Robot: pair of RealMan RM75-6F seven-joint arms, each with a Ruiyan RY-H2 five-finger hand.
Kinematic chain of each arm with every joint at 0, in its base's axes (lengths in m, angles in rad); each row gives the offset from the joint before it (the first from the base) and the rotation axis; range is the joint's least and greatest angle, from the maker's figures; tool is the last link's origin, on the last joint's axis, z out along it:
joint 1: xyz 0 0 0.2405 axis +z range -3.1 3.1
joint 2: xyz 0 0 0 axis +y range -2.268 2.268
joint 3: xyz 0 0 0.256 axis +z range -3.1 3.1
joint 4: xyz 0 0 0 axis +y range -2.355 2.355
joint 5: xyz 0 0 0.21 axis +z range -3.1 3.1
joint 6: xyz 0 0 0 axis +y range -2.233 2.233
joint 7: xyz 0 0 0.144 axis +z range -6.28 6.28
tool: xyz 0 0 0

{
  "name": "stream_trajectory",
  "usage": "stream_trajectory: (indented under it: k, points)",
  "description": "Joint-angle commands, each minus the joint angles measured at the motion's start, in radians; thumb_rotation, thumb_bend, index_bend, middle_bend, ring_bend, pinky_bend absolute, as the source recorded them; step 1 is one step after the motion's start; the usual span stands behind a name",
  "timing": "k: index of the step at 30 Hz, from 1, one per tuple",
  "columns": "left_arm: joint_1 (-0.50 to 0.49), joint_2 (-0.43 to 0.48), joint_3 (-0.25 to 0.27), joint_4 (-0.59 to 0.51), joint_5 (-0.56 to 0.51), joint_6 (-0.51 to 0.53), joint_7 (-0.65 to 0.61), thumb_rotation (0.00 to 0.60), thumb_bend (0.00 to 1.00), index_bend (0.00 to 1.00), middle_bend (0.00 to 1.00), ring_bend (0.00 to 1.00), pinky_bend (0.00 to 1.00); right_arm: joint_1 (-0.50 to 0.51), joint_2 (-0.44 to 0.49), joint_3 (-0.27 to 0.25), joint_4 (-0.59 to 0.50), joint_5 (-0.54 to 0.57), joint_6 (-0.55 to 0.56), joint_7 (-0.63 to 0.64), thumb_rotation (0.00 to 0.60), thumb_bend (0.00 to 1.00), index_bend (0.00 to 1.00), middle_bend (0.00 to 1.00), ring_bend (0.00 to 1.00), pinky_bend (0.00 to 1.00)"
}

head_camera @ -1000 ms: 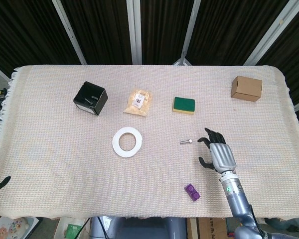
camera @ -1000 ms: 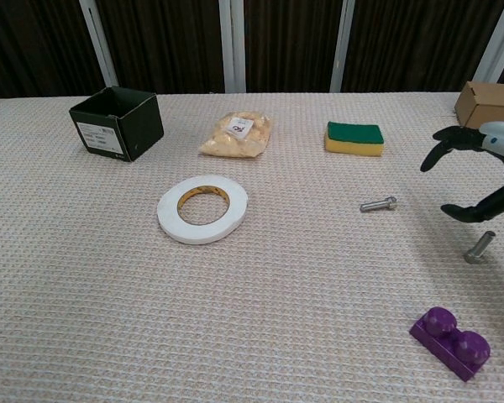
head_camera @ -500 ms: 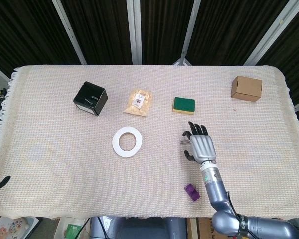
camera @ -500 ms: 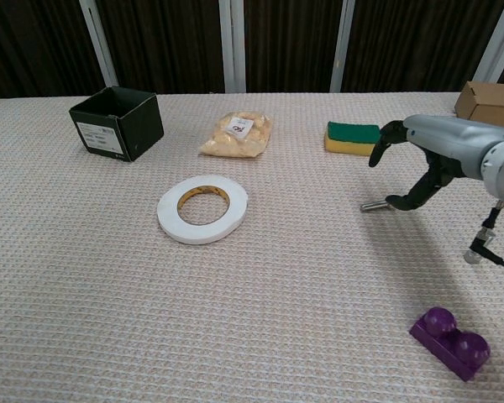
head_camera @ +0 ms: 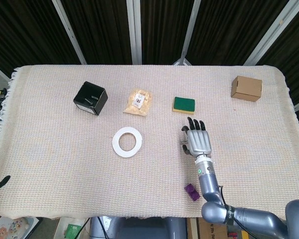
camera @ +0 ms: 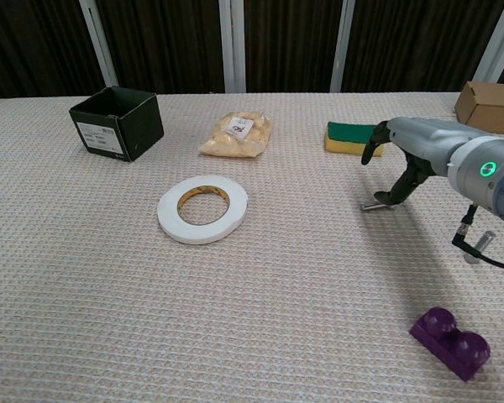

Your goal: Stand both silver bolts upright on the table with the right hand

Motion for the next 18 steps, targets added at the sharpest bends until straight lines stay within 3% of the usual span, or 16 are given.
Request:
stream_trajectory:
  k: [1,18]
  points:
    - [-0.001,0.0,0.0,-0.001,-0.001,-0.001,0.002,0.6,0.12,0.08,0.06,0.0,0.15,0.006,-0.008,-0.002,0.022,0.01,-0.01,0.009,0.6,0.35,0.32,0.02,0.01,0.0]
    - [-0.003,-0.001,-0.004,-0.001,-0.009,-0.005,0.005,0.6,0.12,0.08,0.06,0.0,0.15,0.025,-0.065,-0.022,0.127,0.024,-0.034,0.051,0.6,0.35,0.42,0.02,0.01,0.0]
